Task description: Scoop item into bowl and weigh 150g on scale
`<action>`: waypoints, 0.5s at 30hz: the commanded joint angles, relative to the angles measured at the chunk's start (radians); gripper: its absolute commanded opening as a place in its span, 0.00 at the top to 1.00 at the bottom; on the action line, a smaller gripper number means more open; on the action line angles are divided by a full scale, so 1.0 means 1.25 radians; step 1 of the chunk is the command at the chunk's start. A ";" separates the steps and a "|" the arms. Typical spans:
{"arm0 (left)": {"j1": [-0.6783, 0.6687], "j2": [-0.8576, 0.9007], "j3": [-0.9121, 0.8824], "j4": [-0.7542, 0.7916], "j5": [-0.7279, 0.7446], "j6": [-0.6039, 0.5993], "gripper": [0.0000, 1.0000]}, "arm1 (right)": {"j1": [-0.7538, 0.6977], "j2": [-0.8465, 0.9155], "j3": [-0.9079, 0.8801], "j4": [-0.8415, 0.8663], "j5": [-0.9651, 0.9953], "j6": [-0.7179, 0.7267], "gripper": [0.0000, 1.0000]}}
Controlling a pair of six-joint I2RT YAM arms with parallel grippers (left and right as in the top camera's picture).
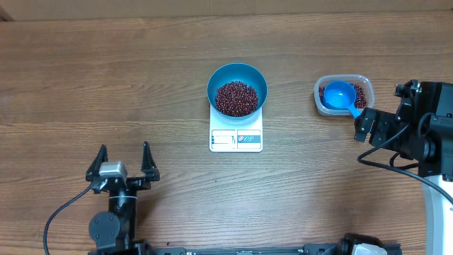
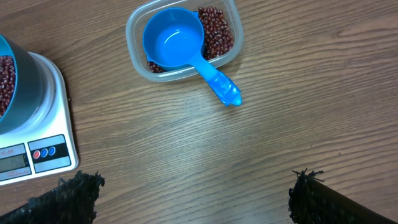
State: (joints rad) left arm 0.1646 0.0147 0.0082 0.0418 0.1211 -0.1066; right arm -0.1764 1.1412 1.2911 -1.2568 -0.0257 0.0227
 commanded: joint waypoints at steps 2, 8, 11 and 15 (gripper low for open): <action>0.005 -0.010 -0.003 -0.059 -0.028 -0.026 0.00 | -0.002 0.001 0.022 0.002 0.005 -0.004 0.00; 0.005 -0.010 -0.003 -0.094 -0.044 0.002 0.00 | -0.002 0.001 0.022 0.002 0.005 -0.004 0.00; 0.005 -0.010 -0.003 -0.094 -0.043 0.014 0.01 | -0.002 0.001 0.022 0.002 0.005 -0.004 0.00; 0.004 -0.009 -0.003 -0.092 -0.041 0.014 0.00 | -0.002 0.001 0.022 0.002 0.005 -0.004 0.00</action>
State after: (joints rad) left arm 0.1646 0.0139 0.0082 -0.0692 0.0834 -0.1074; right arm -0.1764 1.1412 1.2911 -1.2575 -0.0257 0.0219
